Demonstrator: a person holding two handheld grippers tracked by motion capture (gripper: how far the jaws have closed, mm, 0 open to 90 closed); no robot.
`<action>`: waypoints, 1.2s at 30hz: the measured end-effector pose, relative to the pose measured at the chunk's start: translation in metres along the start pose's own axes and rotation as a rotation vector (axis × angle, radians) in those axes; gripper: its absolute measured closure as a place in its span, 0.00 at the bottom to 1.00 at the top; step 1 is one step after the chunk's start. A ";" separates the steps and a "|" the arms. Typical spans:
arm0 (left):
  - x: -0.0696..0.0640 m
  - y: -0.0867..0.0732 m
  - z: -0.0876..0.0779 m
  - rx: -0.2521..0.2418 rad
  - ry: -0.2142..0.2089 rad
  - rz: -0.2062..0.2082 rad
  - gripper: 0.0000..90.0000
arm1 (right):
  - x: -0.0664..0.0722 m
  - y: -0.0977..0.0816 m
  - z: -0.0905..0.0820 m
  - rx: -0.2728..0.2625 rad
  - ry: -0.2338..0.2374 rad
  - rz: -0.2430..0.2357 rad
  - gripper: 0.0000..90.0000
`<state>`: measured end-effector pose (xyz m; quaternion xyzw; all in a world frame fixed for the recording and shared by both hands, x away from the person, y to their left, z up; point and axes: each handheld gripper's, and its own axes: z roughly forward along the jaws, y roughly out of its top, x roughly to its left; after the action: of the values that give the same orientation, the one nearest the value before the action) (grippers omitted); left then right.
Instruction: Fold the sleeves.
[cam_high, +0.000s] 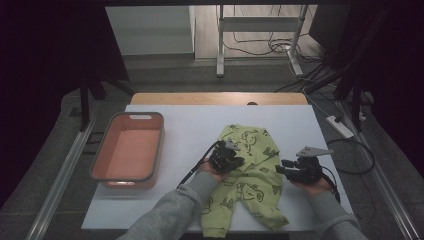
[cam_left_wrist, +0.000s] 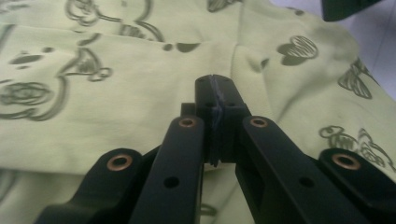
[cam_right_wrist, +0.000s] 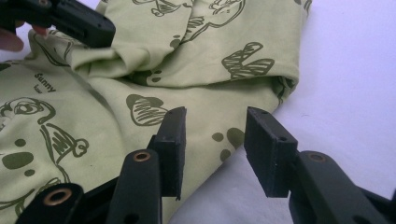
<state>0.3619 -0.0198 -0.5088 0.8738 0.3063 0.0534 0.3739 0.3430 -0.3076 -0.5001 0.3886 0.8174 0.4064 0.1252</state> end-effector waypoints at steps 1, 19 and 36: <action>-0.001 0.000 0.001 0.010 -0.001 0.003 0.99 | 0.000 0.000 0.000 0.002 0.001 -0.003 0.65; 0.009 -0.005 -0.009 -0.026 0.018 -0.042 0.98 | 0.001 0.000 0.000 -0.002 0.003 -0.004 0.64; 0.030 -0.023 -0.061 -0.096 0.107 -0.147 0.56 | 0.004 0.002 -0.001 -0.026 0.001 -0.011 0.53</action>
<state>0.3551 0.0477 -0.4852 0.8259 0.3863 0.0869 0.4014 0.3410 -0.3044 -0.4973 0.3819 0.8143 0.4166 0.1320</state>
